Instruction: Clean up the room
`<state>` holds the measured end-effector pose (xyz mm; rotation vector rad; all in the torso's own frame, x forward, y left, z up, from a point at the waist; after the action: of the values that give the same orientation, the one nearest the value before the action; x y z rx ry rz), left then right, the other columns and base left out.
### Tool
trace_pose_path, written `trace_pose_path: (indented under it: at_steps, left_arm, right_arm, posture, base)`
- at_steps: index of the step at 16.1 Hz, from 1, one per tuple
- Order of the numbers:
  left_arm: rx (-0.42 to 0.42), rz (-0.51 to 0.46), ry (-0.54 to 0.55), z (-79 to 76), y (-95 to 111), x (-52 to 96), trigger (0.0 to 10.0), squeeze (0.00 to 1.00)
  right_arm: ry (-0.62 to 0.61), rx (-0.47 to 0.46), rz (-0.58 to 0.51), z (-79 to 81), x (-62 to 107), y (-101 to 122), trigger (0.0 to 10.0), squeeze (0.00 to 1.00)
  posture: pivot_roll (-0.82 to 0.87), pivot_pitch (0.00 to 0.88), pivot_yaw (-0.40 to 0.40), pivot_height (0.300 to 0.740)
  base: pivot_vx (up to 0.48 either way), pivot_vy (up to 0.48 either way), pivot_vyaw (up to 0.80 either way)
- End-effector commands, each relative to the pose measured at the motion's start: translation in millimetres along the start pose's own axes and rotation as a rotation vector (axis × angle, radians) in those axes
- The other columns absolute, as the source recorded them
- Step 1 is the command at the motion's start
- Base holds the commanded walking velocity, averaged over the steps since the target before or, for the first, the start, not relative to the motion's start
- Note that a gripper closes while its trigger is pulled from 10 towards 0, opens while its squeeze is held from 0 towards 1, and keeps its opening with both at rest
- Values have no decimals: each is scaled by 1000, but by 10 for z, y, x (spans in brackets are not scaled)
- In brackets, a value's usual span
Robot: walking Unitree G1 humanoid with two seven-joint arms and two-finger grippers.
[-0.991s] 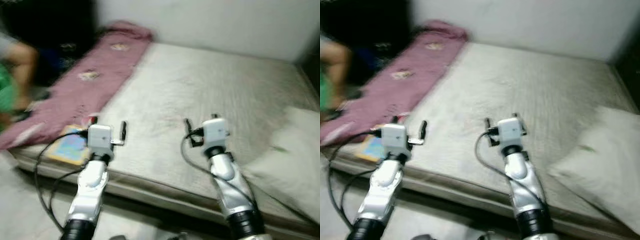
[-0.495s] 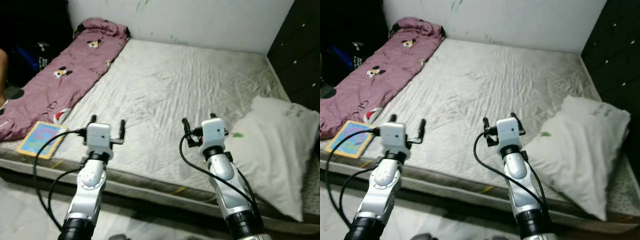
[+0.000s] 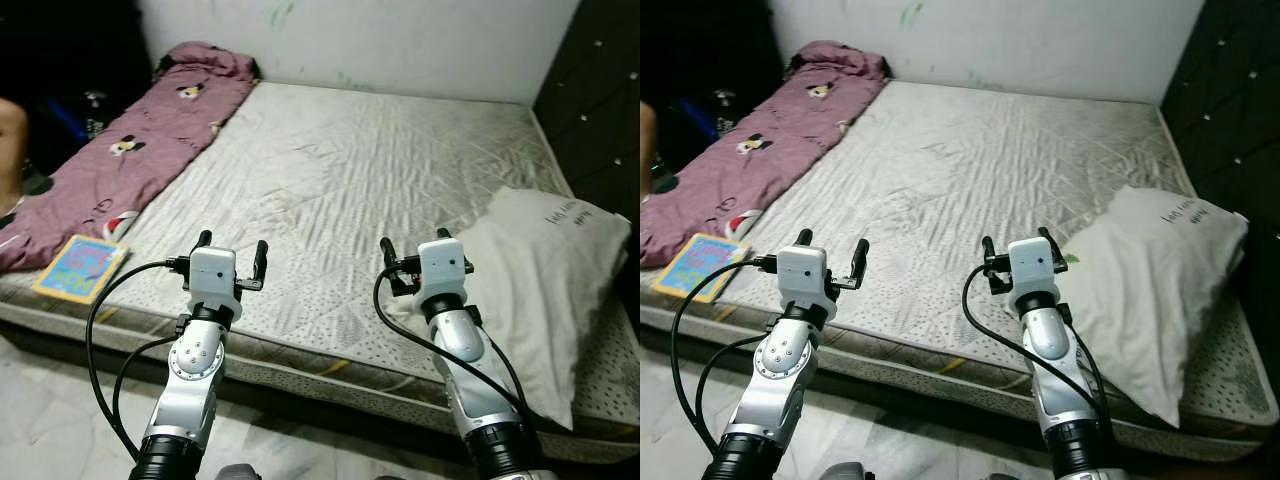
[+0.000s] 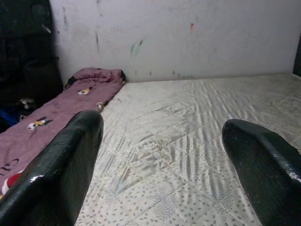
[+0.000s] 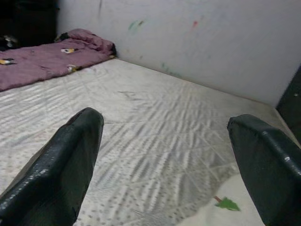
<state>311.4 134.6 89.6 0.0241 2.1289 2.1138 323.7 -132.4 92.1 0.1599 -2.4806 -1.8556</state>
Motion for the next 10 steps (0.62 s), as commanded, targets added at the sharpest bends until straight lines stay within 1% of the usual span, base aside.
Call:
trace_pose_path:
  at_steps: [1,2,6,10]
  left_arm:
    - [-1,-8,0,36,27,-1,10000,0]
    - [1,-9,-5,31,30,1,10000,0]
    - [5,-7,-12,31,29,1,10000,0]
    - [10,-7,-18,21,27,3,10000,0]
  right_arm:
    - [6,-1,-20,30,-36,59,10000,0]
    - [5,-2,-17,30,-37,55,10000,0]
    - [0,-7,-15,28,-36,53,10000,0]
    - [2,-3,-18,28,-35,54,10000,0]
  posture:
    - [44,0,7,740]
    - [43,0,9,740]
    - [42,0,11,740]
    - [43,0,8,740]
  base:
    - [247,0,0]
    - [266,0,0]
    - [302,0,-470]
    - [330,0,0]
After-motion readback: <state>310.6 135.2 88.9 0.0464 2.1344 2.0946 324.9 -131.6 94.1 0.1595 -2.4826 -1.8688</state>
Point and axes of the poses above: a point about 5 cm out from each wrist's last joint towards the gripper, its own x axis pointing back from the gripper into the wrist, its own y axis along the axis of the wrist's last joint, z = x × y, the point moved 3 cm from there along -x, pointing out of the wrist towards the gripper, and after that the axes turned 6 degrees about x, right-handed, at the moved point
